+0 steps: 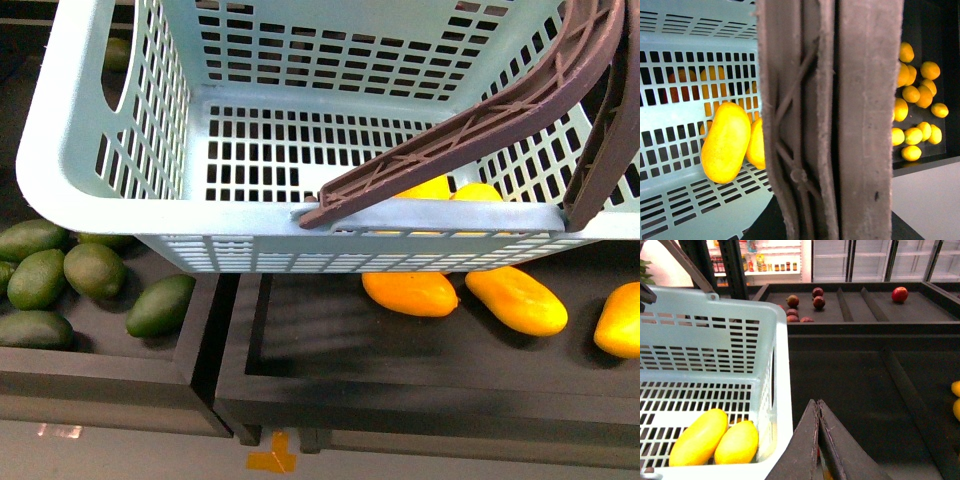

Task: Pick lemon and mango into basket

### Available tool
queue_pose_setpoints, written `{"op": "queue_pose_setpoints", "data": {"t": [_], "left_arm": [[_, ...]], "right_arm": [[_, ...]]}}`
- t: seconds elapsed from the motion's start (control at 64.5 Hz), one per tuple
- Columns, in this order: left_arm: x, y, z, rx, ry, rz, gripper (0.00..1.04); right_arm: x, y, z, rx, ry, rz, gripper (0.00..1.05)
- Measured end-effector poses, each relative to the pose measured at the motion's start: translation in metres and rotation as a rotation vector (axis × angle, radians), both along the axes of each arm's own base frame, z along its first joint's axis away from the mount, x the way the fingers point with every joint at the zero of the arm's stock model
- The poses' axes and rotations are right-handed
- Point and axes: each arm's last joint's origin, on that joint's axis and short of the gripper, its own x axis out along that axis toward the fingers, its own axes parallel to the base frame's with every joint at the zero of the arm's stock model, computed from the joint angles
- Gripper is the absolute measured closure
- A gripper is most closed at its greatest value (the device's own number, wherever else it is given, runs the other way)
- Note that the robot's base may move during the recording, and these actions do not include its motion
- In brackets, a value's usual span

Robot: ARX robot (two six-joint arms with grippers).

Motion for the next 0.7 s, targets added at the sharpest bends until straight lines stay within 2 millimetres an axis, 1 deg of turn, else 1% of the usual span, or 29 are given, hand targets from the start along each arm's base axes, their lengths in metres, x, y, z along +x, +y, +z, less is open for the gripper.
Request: {"op": "queue_pose_setpoints", "data": {"t": [0.698], "left_arm": [[0.000, 0.000, 0.000, -0.001, 0.001, 0.000, 0.89]], "right_arm": [[-0.024, 0.000, 0.004, 0.000, -0.015, 0.002, 1.03]]}}
